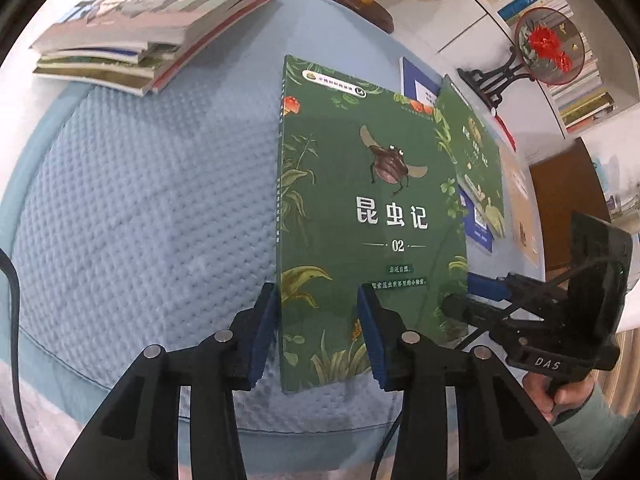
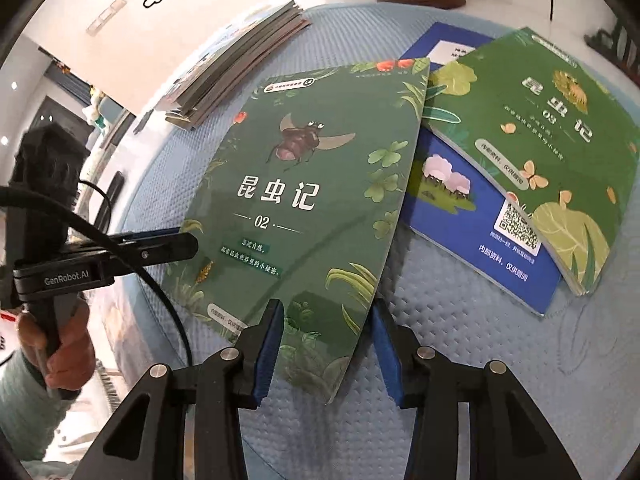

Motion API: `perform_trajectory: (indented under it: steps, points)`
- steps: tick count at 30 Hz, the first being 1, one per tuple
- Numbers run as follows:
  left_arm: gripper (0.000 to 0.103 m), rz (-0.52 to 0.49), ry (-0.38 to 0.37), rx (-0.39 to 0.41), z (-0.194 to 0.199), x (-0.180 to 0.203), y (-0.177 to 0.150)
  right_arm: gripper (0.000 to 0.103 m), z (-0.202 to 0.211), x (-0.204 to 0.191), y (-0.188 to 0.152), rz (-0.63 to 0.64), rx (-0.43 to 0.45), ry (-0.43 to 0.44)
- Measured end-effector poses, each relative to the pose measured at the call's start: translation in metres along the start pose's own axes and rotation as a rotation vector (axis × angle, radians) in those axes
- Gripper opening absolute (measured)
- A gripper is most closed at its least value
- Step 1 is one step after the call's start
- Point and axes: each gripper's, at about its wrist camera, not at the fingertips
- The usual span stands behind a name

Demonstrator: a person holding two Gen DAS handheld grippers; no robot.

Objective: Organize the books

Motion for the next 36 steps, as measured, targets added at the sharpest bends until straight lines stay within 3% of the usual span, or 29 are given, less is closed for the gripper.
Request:
perform_trajectory:
  steps: [1, 4, 5, 8, 10, 11, 12, 13, 17, 20, 22, 25, 26, 29, 31, 33, 35, 36]
  points:
    - [0.036, 0.004, -0.049, 0.021, 0.006, -0.003, -0.003, 0.044, 0.0, 0.002, 0.0, -0.009, 0.005, 0.021]
    - [0.036, 0.007, -0.307, 0.081, 0.034, -0.007, -0.01, 0.044, -0.004, 0.021, 0.006, -0.073, 0.013, 0.139]
    - [0.036, -0.001, -0.342, 0.088, 0.038, -0.007, -0.012, 0.044, -0.001, 0.031, 0.002, -0.088, 0.015, 0.17]
    - [0.036, -0.017, -0.321, 0.085, 0.032, 0.0, -0.01, 0.044, 0.003, 0.051, -0.001, -0.147, 0.021, 0.278]
    - [0.036, 0.005, -0.209, 0.071, 0.016, 0.001, -0.005, 0.044, 0.002, 0.057, -0.002, -0.175, 0.029, 0.327]
    - [0.032, 0.016, -0.19, 0.061, 0.01, -0.002, -0.004, 0.044, 0.002, 0.06, -0.003, -0.186, 0.034, 0.347]
    - [0.019, 0.031, -0.198, 0.039, 0.001, -0.002, -0.002, 0.044, 0.001, 0.062, -0.003, -0.195, 0.039, 0.365]
    - [0.015, 0.044, -0.215, 0.017, -0.008, -0.002, 0.0, 0.044, 0.001, 0.062, -0.003, -0.201, 0.042, 0.373]
    - [0.015, 0.029, -0.191, 0.001, -0.021, 0.013, -0.002, 0.044, 0.003, 0.06, -0.005, -0.216, 0.043, 0.373]
    - [0.013, 0.05, -0.252, 0.011, -0.013, 0.014, 0.001, 0.045, 0.009, 0.061, -0.003, -0.251, 0.02, 0.391]
    - [0.013, 0.077, -0.373, 0.021, -0.004, 0.015, 0.005, 0.047, 0.014, 0.062, -0.003, -0.255, 0.023, 0.396]
    - [0.013, 0.094, -0.481, 0.029, 0.004, 0.014, 0.011, 0.072, 0.023, 0.066, -0.006, -0.268, 0.042, 0.45]
    - [0.013, 0.101, -0.503, 0.025, 0.002, 0.015, 0.014, 0.075, 0.022, 0.067, -0.006, -0.27, 0.046, 0.459]
    - [0.013, 0.146, -0.609, 0.005, -0.001, 0.01, 0.017, 0.075, 0.016, 0.075, -0.007, -0.286, 0.052, 0.549]
    - [0.012, 0.168, -0.648, -0.013, -0.003, 0.006, 0.018, 0.075, 0.005, 0.084, -0.007, -0.329, 0.07, 0.677]
    - [0.013, 0.186, -0.648, -0.026, -0.008, 0.008, 0.021, 0.068, -0.003, 0.086, -0.005, -0.354, 0.085, 0.755]
    - [0.012, 0.174, -0.574, -0.028, -0.007, 0.012, 0.023, 0.043, -0.007, 0.082, -0.001, -0.343, 0.098, 0.805]
    - [0.011, 0.161, -0.524, -0.027, -0.005, 0.014, 0.022, 0.041, -0.006, 0.077, 0.001, -0.329, 0.101, 0.787]
Point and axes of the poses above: each gripper's, at about its wrist camera, not at the fingertips, and z roughly against the way its jaws point, x to its right, y to its top, and after that the axes turned 15 degrees about -x, right-handed
